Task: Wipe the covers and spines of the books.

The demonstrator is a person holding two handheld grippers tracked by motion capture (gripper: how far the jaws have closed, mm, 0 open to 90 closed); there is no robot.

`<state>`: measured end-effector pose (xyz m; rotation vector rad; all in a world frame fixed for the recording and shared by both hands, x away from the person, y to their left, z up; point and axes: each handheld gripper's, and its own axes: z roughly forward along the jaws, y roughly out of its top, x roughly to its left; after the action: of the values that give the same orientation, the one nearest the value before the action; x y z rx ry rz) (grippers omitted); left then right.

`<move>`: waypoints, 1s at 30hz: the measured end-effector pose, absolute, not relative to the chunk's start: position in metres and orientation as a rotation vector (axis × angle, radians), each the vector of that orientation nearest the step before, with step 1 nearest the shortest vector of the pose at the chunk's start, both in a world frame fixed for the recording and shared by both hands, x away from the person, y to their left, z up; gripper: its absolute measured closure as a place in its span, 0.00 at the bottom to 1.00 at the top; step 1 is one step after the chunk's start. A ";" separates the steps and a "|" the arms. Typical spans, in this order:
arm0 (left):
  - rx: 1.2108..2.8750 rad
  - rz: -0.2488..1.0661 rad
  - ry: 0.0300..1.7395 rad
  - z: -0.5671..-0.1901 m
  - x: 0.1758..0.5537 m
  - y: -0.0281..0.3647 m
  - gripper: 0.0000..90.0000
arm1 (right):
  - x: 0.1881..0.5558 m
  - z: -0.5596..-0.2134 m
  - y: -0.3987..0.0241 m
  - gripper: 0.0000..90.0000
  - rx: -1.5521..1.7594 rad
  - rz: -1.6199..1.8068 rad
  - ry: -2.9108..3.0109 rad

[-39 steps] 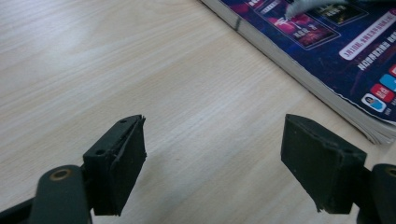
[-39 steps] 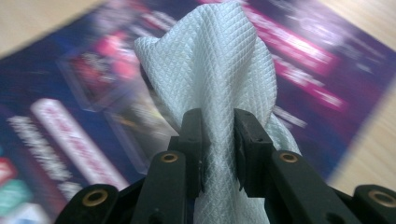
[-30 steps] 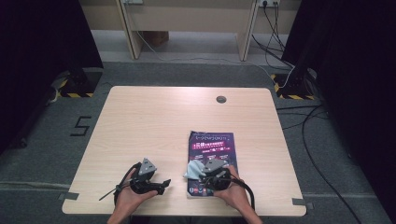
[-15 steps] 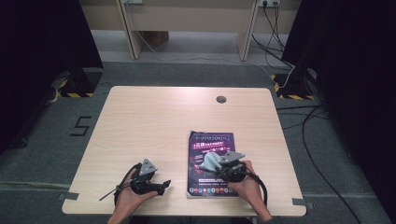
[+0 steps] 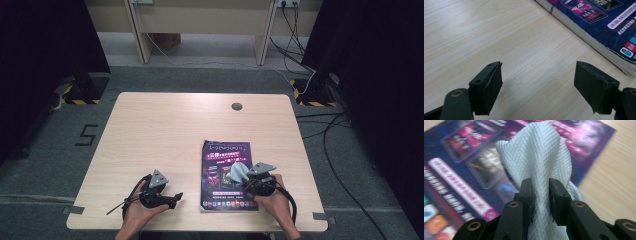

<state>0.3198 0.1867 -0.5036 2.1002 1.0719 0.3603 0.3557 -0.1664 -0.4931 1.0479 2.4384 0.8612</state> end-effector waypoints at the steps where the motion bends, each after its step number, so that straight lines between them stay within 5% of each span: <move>1: 2.098 0.360 1.073 -0.504 0.320 0.187 0.24 | 0.349 -0.493 -0.157 0.82 1.008 0.874 2.463; 15: 2.098 0.362 1.075 -0.504 0.321 0.187 0.24 | 0.323 -0.495 -0.102 0.83 0.787 0.896 2.555; 30: 2.102 0.362 1.073 -0.504 0.320 0.187 0.24 | 0.345 -0.495 -0.134 0.80 0.934 0.907 2.499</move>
<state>0.3202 0.1867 -0.5040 2.1018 1.0731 0.3620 0.3453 -0.1341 -0.4950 0.9337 2.4994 0.9073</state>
